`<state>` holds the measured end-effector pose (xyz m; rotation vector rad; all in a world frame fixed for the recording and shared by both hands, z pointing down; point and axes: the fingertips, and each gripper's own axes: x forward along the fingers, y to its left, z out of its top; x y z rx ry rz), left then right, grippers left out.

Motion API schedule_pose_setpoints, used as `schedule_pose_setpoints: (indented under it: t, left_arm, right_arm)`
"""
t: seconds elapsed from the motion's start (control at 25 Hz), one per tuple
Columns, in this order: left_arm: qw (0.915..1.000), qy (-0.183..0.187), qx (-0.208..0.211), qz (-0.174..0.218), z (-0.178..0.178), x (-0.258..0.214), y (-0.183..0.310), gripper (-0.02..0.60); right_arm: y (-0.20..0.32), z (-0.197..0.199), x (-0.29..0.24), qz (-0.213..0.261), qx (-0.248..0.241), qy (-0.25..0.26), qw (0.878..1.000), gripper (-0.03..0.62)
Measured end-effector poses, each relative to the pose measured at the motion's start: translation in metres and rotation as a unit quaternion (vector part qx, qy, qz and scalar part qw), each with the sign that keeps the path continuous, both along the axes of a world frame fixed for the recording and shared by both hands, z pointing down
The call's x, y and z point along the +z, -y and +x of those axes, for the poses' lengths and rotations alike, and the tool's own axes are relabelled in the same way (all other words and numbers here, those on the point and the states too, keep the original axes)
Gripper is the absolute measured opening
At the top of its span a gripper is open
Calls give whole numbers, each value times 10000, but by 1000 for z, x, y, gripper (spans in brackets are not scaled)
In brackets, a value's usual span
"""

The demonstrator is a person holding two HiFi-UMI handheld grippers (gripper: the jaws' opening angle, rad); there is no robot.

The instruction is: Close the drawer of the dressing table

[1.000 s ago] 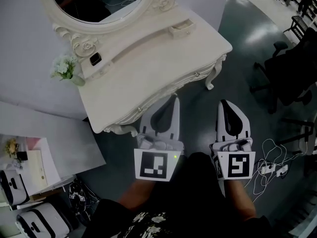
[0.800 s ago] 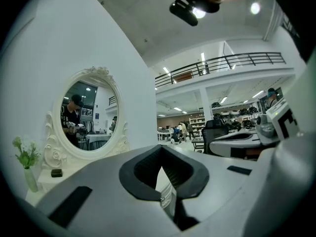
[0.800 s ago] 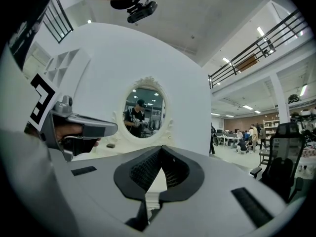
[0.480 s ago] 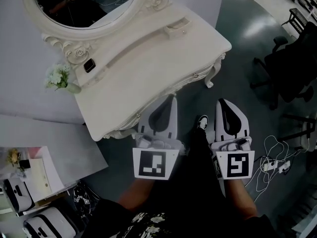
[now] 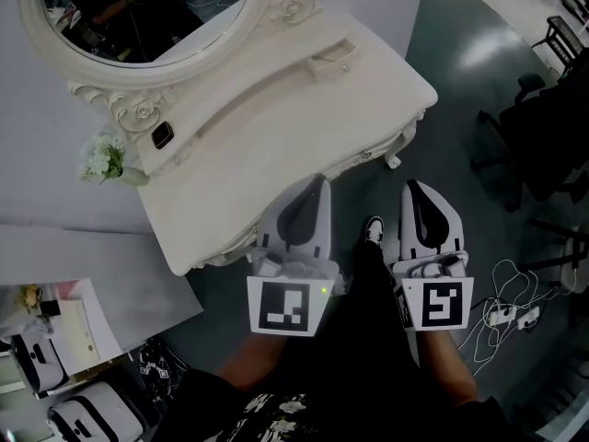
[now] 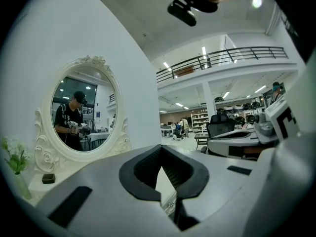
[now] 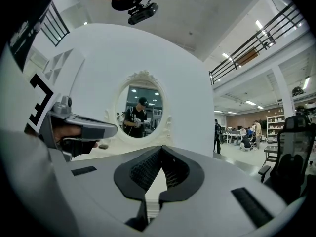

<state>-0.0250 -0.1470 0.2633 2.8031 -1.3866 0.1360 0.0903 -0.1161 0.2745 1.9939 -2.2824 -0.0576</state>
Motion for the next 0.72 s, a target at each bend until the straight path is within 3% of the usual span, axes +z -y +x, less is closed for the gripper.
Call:
schedule_pose_setpoints:
  t: [0.48,0.72]
  left_arm:
    - [9999,21,-62,-87,30,8,62,0]
    - [9995,-80,-264,-156,37,3,93,0]
  right_arm:
    - [63,30,-4,59,-10,64,10000,-2]
    - [99,38,0,-53,-266,65,9996,-2]
